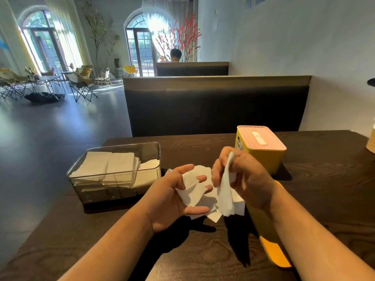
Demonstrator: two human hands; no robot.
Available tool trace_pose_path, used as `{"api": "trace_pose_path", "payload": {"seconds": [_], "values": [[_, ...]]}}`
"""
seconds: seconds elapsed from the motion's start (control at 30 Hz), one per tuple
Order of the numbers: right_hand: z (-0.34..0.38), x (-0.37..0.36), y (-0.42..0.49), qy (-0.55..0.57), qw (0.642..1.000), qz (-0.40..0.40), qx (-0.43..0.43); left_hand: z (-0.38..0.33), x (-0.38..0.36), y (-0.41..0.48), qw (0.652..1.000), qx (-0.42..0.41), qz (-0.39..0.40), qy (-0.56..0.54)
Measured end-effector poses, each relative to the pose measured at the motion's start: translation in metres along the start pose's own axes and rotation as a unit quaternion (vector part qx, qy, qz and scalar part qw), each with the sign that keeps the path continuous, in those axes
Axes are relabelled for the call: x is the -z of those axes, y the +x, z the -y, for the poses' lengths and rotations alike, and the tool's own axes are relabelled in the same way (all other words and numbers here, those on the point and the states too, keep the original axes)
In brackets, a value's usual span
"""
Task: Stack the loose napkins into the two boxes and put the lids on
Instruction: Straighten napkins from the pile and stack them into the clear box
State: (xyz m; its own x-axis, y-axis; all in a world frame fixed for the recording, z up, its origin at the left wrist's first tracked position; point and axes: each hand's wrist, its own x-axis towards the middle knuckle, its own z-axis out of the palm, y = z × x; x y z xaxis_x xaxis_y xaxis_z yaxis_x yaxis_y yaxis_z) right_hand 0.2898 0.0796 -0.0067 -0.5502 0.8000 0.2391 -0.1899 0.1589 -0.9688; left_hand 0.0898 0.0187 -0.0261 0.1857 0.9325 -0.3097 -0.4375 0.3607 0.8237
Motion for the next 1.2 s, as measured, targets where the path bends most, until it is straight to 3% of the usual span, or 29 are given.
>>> {"api": "trace_pose_path", "payload": {"seconds": [0.13,0.37,0.67,0.8,1.07,1.2], "values": [[-0.005,-0.005,0.002,-0.038,0.998,0.037,-0.016,0.000,0.002,0.002,0.999,-0.008,-0.022,0.029],[-0.009,-0.004,0.005,-0.155,0.988,-0.007,-0.020,0.001,0.001,0.008,0.998,0.021,-0.056,0.032],[-0.015,0.000,0.005,-0.223,0.972,0.004,-0.076,0.004,0.009,0.007,0.998,0.011,0.041,0.052],[-0.018,0.001,0.006,-0.234,0.970,-0.021,-0.061,0.008,0.012,0.008,0.990,-0.005,0.100,0.099],[-0.019,0.000,0.006,-0.229,0.972,-0.016,-0.055,0.009,0.011,0.009,0.994,0.034,0.066,0.078],[-0.022,-0.004,0.006,-0.216,0.974,0.015,-0.063,0.011,0.008,0.006,0.989,0.043,0.104,0.092]]}}
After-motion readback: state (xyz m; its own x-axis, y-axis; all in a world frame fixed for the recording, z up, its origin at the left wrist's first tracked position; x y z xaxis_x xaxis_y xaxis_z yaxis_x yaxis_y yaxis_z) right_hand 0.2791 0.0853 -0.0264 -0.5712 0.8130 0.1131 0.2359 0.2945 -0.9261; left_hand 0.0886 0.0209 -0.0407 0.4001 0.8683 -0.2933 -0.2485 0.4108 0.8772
